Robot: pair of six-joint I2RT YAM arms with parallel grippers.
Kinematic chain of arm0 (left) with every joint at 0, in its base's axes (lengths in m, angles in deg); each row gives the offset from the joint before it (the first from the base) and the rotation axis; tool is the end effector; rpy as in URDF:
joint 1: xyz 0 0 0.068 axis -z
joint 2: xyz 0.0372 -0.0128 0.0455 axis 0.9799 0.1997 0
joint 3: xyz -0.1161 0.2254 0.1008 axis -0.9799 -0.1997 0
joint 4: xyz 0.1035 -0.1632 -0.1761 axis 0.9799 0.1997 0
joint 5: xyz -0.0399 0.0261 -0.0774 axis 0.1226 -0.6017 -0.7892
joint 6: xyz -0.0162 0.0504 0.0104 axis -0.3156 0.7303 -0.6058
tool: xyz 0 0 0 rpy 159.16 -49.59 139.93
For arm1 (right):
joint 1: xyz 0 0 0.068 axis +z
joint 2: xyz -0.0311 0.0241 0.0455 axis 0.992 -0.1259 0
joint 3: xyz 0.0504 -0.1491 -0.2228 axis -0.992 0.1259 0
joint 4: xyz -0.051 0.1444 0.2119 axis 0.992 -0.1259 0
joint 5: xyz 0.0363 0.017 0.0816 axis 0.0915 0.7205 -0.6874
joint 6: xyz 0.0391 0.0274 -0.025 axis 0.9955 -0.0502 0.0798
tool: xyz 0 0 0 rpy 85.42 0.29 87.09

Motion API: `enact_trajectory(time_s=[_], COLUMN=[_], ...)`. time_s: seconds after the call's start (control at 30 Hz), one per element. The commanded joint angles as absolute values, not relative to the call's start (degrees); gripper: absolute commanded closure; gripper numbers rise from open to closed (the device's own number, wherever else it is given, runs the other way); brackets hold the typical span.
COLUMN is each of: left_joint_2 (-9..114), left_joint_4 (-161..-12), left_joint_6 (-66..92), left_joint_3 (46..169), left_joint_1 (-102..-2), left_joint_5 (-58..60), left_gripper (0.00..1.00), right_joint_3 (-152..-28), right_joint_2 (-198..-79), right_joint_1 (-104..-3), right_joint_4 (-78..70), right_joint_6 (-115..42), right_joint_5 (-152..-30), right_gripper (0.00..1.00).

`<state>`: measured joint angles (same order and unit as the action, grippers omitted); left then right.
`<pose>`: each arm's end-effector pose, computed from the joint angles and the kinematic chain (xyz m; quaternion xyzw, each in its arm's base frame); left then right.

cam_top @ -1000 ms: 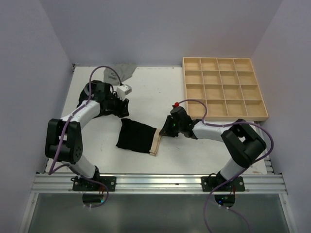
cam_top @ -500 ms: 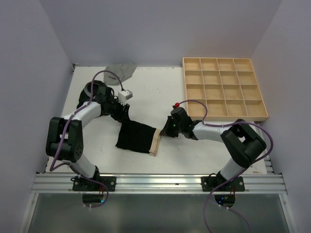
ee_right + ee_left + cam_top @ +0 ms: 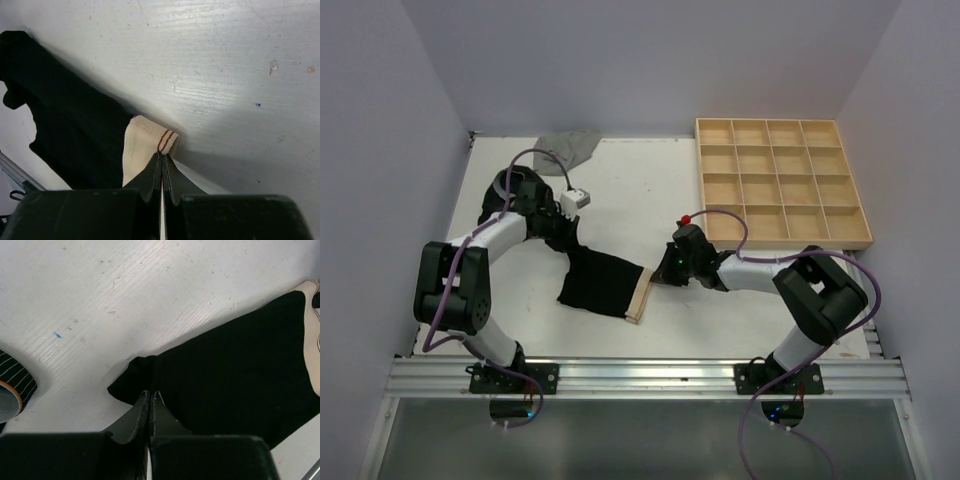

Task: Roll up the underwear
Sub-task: Fold the underwear

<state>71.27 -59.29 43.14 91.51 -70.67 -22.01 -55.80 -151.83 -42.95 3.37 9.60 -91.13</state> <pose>0.3100 -0.0612 0.1815 0.2796 0.8948 -0.2394 0.2528 0.2365 0.2032 0.1397 0.0814 0.9222 0.3116 0.2139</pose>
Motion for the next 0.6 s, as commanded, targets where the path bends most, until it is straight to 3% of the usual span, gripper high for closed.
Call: enact_trajectory(time_s=[0.0, 0.37, 0.57], left_joint_2=[68.61, 69.93, 69.67], left_joint_4=[-62.28, -68.96, -70.02], left_joint_6=[42.29, 37.98, 38.60], left_joint_3=[90.78, 89.55, 90.52], left_joint_1=[-72.76, -75.76, -75.76], left_joint_5=[-21.01, -19.60, -21.35], left_gripper=[1.00, 1.00, 0.84], right_joint_3=[-54.80, -54.45, -59.62], right_joint_2=[-151.10, -152.50, -153.90], right_joint_1=[-43.21, -43.39, -43.39], right_joint_4=[4.27, 6.02, 4.55], right_joint_6=[8.73, 7.41, 5.31], right_joint_5=[-89.67, -90.46, -92.30], right_gripper=[1.00, 1.00, 1.00])
